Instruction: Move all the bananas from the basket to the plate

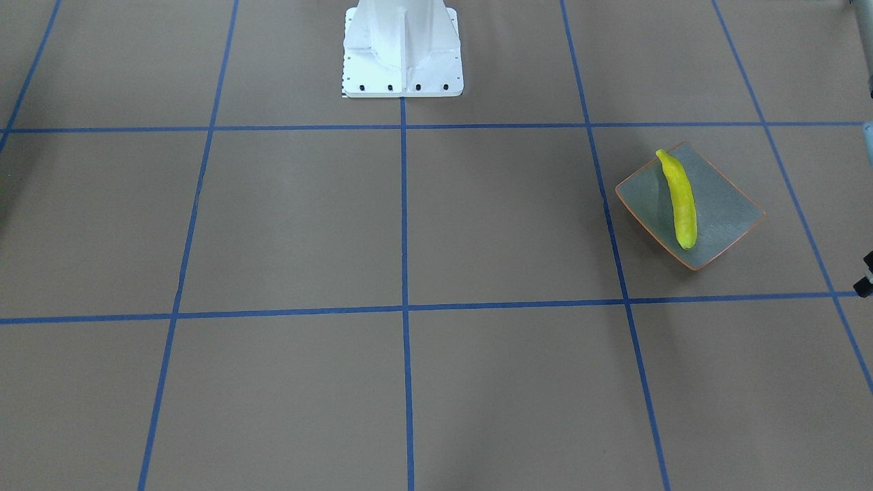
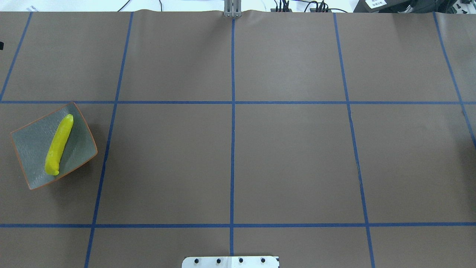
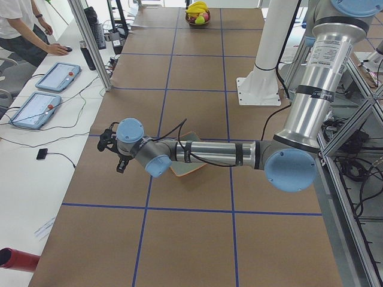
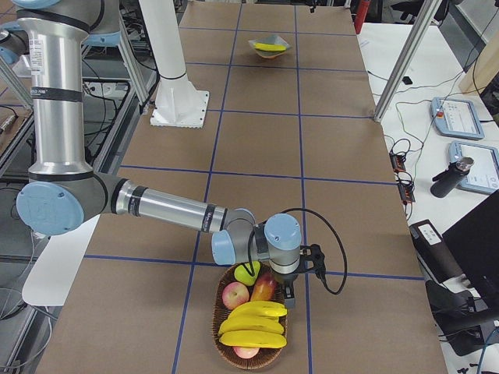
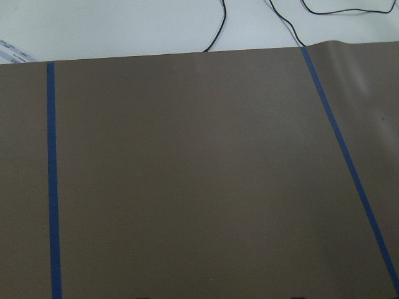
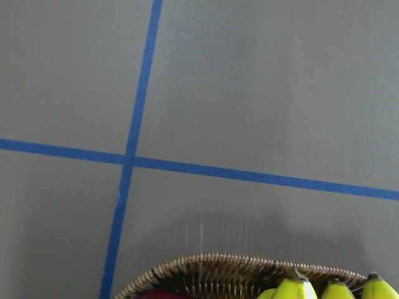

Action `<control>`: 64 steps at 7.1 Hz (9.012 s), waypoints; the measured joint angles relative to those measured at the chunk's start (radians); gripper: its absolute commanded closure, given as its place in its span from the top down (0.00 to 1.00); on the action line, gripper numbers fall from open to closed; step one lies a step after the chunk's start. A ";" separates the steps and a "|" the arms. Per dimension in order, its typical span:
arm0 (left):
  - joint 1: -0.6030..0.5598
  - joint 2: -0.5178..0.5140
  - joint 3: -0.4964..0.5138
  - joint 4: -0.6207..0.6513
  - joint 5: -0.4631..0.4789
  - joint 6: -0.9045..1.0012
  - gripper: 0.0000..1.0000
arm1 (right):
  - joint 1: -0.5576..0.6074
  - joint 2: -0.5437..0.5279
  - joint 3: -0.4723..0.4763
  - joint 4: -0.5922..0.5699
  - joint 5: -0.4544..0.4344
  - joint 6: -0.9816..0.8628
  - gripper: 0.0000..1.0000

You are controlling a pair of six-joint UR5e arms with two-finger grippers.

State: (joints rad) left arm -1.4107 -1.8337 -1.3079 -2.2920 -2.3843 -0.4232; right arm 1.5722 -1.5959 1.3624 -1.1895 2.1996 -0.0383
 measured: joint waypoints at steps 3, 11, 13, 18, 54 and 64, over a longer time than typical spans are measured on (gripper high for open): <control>0.003 0.001 -0.017 0.055 0.001 0.027 0.81 | 0.152 0.060 -0.042 -0.239 0.030 -0.175 0.99; 0.050 -0.018 -0.030 0.271 -0.073 0.145 0.80 | 0.278 0.077 -0.277 -0.306 0.220 -0.285 0.96; 0.048 -0.018 -0.041 0.271 -0.070 0.147 0.80 | 0.286 0.091 -0.350 -0.304 0.250 -0.318 0.92; 0.047 -0.018 -0.053 0.272 -0.063 0.147 0.80 | 0.291 0.138 -0.453 -0.304 0.272 -0.356 0.00; 0.660 -0.610 -0.045 -0.322 0.108 -1.500 0.81 | -0.764 0.562 0.471 0.172 0.084 1.608 0.00; 0.670 -0.583 -0.085 -0.327 0.117 -1.519 0.00 | -0.725 0.472 0.515 0.327 0.082 1.614 1.00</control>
State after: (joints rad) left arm -0.7405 -2.4162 -1.3925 -2.6189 -2.2677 -1.9423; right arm 0.8468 -1.1242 1.8771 -0.8628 2.2812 1.5760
